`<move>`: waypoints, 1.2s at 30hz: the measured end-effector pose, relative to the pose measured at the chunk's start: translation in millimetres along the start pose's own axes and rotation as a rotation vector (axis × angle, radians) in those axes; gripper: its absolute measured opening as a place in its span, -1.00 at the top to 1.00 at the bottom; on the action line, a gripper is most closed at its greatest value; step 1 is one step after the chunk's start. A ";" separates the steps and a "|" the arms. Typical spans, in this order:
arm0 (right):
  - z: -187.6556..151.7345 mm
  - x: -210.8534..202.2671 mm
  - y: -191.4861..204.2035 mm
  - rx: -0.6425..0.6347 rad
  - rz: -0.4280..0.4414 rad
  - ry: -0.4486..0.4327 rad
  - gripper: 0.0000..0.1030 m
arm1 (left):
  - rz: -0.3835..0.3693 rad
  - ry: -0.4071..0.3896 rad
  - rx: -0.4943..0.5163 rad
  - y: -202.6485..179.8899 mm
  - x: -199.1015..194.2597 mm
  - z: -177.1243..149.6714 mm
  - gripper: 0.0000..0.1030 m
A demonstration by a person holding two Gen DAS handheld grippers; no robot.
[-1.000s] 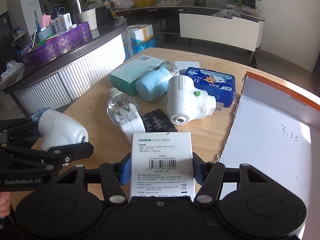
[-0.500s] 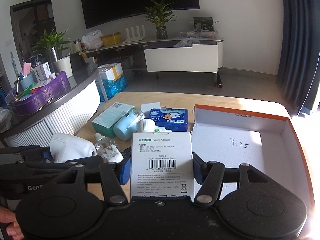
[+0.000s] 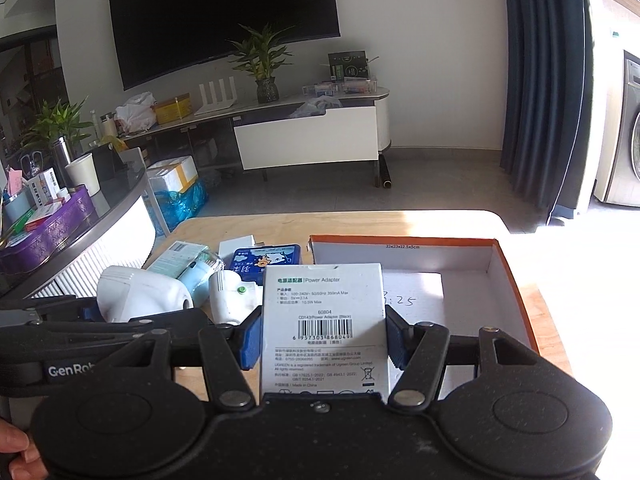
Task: Organize rigid objects
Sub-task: 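Carry the plug and the adapter box with both tools over the orange-rimmed box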
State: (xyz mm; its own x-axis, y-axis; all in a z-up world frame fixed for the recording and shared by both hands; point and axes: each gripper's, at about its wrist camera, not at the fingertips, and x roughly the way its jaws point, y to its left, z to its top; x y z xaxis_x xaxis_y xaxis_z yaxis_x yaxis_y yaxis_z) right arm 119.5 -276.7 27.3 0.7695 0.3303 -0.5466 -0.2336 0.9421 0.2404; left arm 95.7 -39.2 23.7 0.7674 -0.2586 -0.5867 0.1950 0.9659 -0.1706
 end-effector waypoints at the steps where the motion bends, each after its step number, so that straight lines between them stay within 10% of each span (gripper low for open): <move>1: 0.2 -0.7 -3.0 0.005 -0.008 0.000 -0.38 | -0.002 -0.001 0.005 -1.9 0.9 0.7 -0.30; 36: 19.3 -15.9 -83.9 0.102 -0.101 -0.071 -0.39 | -0.093 0.008 0.096 -68.5 35.5 25.1 -0.30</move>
State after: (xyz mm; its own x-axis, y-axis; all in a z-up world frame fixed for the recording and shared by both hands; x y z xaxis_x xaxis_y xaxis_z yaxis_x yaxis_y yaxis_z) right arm 138.4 -362.1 31.3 0.8271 0.2254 -0.5148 -0.0935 0.9585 0.2695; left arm 124.9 -114.2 34.4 0.7384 -0.3472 -0.5781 0.3234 0.9346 -0.1482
